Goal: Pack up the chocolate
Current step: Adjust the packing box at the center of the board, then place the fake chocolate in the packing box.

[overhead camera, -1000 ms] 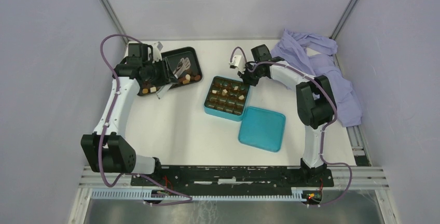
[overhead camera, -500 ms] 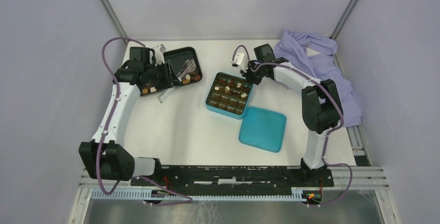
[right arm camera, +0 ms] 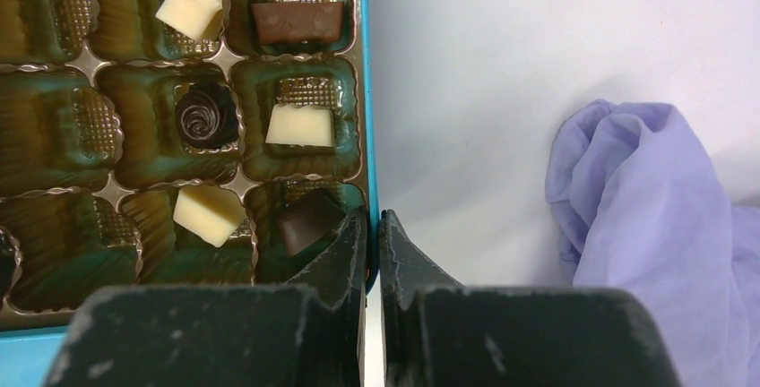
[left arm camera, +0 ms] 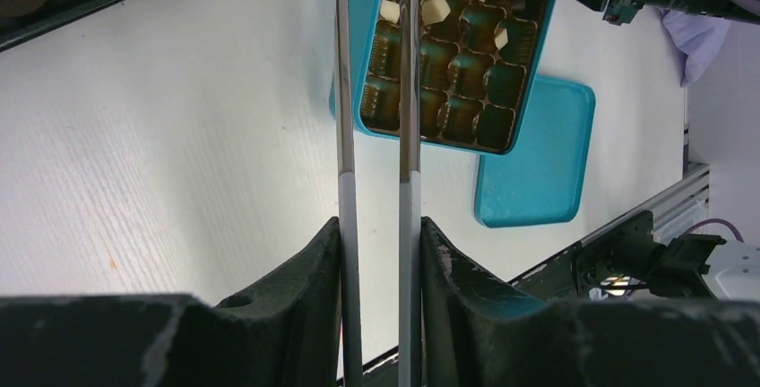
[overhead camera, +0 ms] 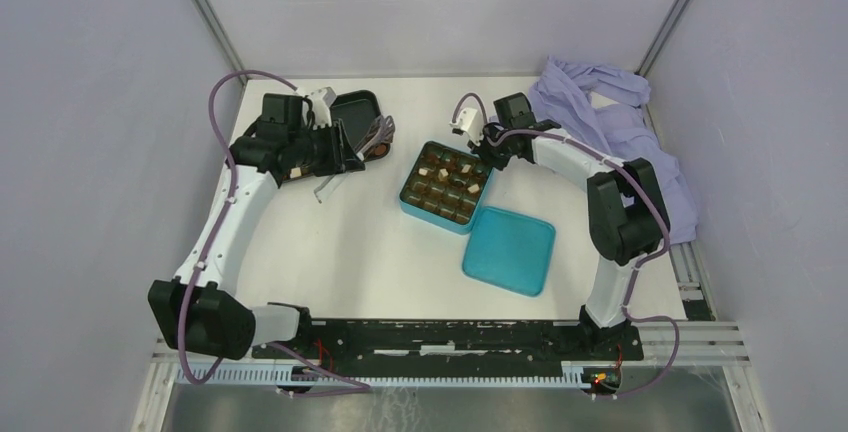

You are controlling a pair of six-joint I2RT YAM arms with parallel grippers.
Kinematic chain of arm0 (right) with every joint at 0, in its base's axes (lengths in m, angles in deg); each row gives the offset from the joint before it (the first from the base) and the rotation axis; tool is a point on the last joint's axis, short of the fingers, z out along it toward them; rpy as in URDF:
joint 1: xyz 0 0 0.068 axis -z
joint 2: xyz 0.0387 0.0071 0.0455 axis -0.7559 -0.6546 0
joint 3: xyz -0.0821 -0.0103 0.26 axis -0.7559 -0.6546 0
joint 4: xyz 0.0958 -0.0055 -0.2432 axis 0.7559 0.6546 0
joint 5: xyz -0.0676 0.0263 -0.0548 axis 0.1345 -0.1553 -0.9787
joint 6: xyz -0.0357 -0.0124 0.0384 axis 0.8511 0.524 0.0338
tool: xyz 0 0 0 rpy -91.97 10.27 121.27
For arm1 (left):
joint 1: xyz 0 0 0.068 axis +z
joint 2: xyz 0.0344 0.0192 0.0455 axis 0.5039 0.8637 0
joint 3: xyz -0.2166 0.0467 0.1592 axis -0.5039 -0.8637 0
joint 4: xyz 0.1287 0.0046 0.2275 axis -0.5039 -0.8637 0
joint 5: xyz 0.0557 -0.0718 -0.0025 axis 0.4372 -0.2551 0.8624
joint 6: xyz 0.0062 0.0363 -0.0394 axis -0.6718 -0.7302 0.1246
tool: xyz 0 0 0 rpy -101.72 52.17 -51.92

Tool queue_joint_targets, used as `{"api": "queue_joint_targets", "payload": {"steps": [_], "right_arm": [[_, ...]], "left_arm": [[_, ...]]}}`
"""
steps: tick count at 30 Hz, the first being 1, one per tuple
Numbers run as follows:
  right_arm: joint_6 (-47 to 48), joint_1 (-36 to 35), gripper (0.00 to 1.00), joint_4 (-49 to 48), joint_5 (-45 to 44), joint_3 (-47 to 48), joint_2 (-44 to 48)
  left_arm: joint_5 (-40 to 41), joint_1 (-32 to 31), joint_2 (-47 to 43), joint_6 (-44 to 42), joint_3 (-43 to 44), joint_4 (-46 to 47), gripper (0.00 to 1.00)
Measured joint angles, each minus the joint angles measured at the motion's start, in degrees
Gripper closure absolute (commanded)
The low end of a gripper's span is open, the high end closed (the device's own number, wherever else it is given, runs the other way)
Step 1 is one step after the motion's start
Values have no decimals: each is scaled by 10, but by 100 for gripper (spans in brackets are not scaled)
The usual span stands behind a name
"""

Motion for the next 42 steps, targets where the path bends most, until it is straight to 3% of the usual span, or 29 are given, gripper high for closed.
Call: {"api": "queue_joint_targets", "payload": {"steps": [16, 42], "right_arm": [[-18, 0, 100, -21, -14, -24, 30], [-24, -28, 99, -35, -52, -29, 73]], "left_arm": [[9, -100, -43, 8, -60, 33, 98], [78, -161, -64, 31, -130, 64, 98]]}}
